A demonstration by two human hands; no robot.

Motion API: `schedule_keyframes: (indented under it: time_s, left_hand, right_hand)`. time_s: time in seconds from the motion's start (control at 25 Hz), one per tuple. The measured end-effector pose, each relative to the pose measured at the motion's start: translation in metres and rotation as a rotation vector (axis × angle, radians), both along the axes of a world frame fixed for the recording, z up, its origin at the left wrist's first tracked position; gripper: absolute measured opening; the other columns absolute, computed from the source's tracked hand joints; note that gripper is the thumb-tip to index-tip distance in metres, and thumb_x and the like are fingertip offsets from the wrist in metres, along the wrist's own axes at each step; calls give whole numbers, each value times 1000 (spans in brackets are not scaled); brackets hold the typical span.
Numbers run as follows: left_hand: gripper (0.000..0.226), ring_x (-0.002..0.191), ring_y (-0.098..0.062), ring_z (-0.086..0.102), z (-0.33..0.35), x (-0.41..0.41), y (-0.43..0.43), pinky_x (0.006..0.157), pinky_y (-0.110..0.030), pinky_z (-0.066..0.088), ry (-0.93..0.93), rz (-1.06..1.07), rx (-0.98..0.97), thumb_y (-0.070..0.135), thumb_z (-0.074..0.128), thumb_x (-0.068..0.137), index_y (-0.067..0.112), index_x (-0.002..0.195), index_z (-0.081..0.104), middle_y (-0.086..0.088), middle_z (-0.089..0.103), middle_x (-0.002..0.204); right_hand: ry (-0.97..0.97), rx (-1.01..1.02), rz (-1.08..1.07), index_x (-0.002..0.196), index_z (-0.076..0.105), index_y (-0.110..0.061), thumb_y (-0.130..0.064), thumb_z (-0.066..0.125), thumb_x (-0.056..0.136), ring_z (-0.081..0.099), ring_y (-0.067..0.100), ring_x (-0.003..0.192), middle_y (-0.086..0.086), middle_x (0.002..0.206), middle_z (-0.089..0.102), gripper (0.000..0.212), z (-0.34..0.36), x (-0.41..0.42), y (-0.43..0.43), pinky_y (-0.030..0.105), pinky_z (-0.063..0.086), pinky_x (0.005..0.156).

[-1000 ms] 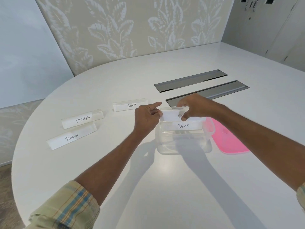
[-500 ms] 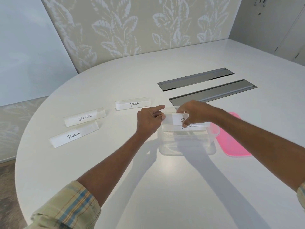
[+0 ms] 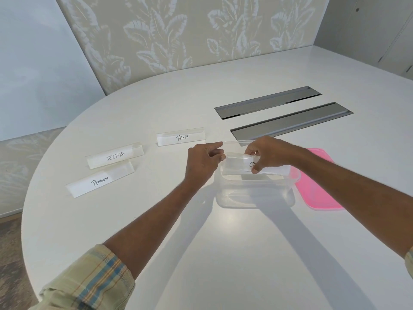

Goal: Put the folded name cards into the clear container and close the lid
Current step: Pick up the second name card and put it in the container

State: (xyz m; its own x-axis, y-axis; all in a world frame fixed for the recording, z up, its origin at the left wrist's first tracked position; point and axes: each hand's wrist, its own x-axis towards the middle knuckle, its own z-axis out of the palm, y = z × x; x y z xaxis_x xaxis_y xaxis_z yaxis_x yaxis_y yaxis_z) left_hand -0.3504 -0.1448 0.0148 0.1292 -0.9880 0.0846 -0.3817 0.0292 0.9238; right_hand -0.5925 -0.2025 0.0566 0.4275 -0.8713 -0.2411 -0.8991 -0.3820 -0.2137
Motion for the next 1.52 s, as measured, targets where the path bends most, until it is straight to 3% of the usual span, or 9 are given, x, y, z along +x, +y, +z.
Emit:
schedule_keyframes:
  time_s: [0.2,0.32,0.56,0.84,0.92,1.0,1.08,1.36,1.52]
  left_hand:
    - [35,80,-1,75,-1,0,3,87,-23,63,-37,56,-83,5,78,92,11,126,81,-2,85,101]
    - [35,94,-7,78,-3,3,5,98,-25,61,-64,76,-82,8,80,91,11,126,82,-4,85,110]
    - [33,95,-9,78,-7,8,8,93,-17,58,-74,63,-14,15,82,92,10,125,82,-2,84,107]
    - [33,102,-15,80,-6,9,6,105,-34,60,-38,57,25,16,83,92,9,124,82,-4,85,104]
    - [33,100,-15,80,-7,9,6,106,-36,60,-32,55,34,16,83,91,8,123,82,-5,86,103]
    - [32,91,-13,78,-8,10,5,104,-38,61,-32,50,40,16,83,92,8,123,82,-4,86,102]
    - [32,84,-11,75,-8,10,6,102,-38,62,-37,46,41,16,83,92,9,123,82,-4,86,100]
    - [31,91,-14,79,-6,9,6,102,-38,62,-32,47,40,16,81,93,9,123,82,-5,86,103]
    - [28,100,-20,81,-8,11,7,100,-41,63,-26,80,25,16,78,95,10,122,83,-8,85,105]
  right_hand:
    - [48,15,30,128,70,-24,-38,95,72,66,22,111,-12,110,62,63,-13,3,3,39,55,92]
    - [80,20,52,127,71,-25,-35,91,76,65,22,109,-8,116,68,56,-23,6,6,39,56,90]
    - [141,29,129,121,74,-25,-33,86,81,64,19,100,-7,114,73,42,-32,11,11,38,58,83]
    - [169,26,201,117,78,-23,-29,89,78,70,24,104,-5,110,77,42,-41,16,8,26,42,65]
    - [199,10,225,111,79,-23,-31,89,77,68,25,96,-6,98,76,37,-40,18,7,29,44,66]
    - [236,-20,264,102,78,-22,-27,85,79,60,25,84,-11,74,63,24,-40,20,7,32,44,62]
    - [260,-39,284,101,78,-23,-24,82,82,58,25,80,-12,68,52,20,-41,21,7,29,38,57]
    - [233,-9,243,119,78,-25,-23,79,85,72,19,97,-8,109,78,35,-41,16,6,31,56,78]
    - [104,20,161,117,80,-19,-20,89,77,74,17,97,-6,107,80,41,-31,11,0,36,61,87]
